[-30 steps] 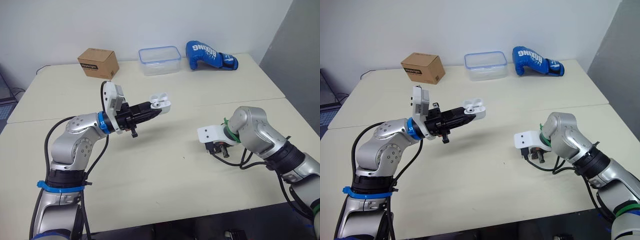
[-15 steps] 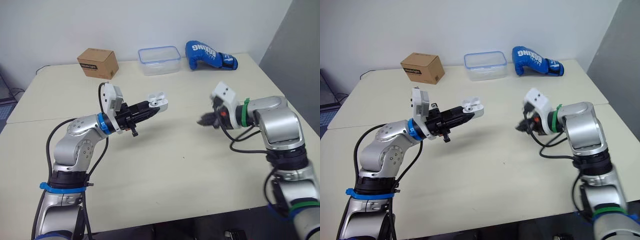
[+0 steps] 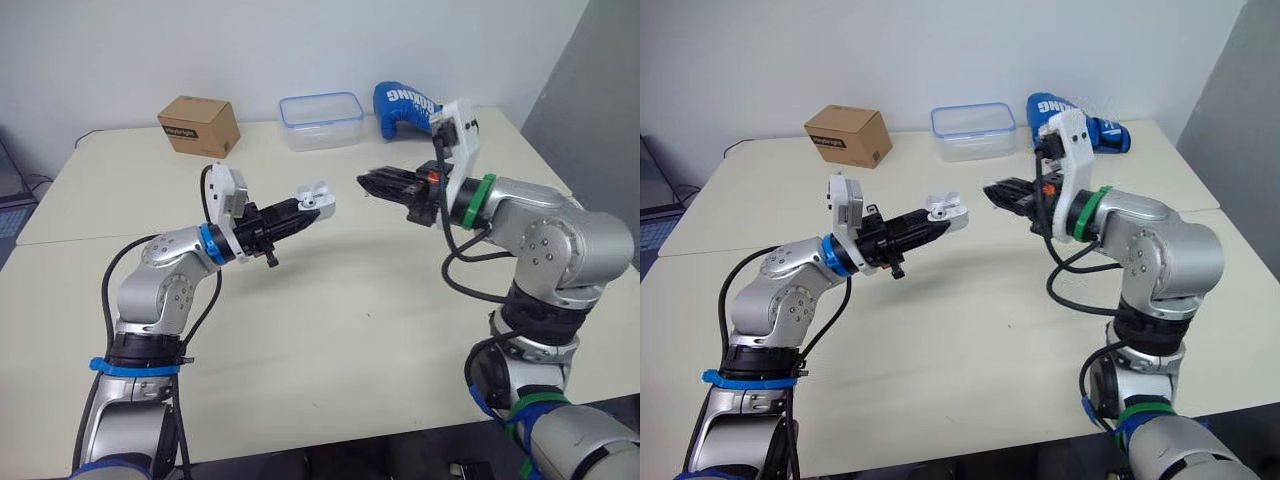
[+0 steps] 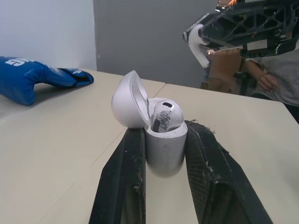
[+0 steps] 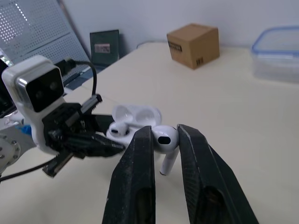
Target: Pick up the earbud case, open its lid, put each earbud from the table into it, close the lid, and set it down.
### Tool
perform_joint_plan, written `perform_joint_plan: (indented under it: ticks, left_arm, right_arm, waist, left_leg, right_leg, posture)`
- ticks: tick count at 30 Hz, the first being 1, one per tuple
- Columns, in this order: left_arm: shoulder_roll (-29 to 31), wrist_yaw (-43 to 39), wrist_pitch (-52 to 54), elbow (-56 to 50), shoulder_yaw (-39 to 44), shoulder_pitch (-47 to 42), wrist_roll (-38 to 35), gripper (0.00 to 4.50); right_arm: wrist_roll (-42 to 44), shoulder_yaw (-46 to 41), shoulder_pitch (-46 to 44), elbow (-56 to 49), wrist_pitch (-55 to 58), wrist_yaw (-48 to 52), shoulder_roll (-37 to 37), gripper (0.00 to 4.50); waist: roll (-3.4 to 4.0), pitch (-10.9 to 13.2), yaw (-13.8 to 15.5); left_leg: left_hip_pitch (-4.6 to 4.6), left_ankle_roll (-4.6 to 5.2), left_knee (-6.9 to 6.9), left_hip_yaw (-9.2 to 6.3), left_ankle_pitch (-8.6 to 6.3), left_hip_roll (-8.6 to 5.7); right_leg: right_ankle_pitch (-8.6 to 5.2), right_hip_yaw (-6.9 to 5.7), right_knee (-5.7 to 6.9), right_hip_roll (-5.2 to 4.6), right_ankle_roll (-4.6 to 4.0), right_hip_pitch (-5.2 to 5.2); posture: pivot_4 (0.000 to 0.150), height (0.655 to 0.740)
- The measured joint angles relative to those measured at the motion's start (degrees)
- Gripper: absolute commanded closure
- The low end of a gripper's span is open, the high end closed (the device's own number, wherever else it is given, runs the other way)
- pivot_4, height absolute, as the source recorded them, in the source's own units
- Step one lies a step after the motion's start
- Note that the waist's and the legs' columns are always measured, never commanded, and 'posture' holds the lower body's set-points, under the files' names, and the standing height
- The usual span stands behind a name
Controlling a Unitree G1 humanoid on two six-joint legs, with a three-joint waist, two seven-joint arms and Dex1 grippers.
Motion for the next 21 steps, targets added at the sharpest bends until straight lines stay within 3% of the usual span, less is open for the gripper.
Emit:
perform_joint_plan:
  ticks: [9, 21]
  left_arm:
    - [-0.39, 0.05, 1.40, 0.00, -0.21, -0.84, -0.10, 3.71]
    - [-1.04, 0.84, 1.71, 1.17, -0.20, -2.35, -0.26, 3.71]
  right_arm:
    - [-0.18, 9.95, 5.91, 0.06, -16.39, -10.59, 0.93, 4.12]
    - [2.26, 14.06, 6.84, 0.11, -19.39, -17.37, 2.34, 4.12]
  waist:
    - [0.00, 0.00, -0.09]
    - [0.00, 0.00, -0.17]
  left_leg:
    - [0.00, 0.00, 0.00, 0.01, 0.00, 0.00]
    - [0.00, 0.00, -0.01, 0.00, 0.00, 0.00]
  right_leg:
    - [0.00, 0.01, 0.00, 0.00, 0.00, -0.02]
    - [0.00, 0.01, -0.02, 0.01, 0.00, -0.01]
  posture:
    - [0.150, 0.7400]
    - [0.150, 0.7400]
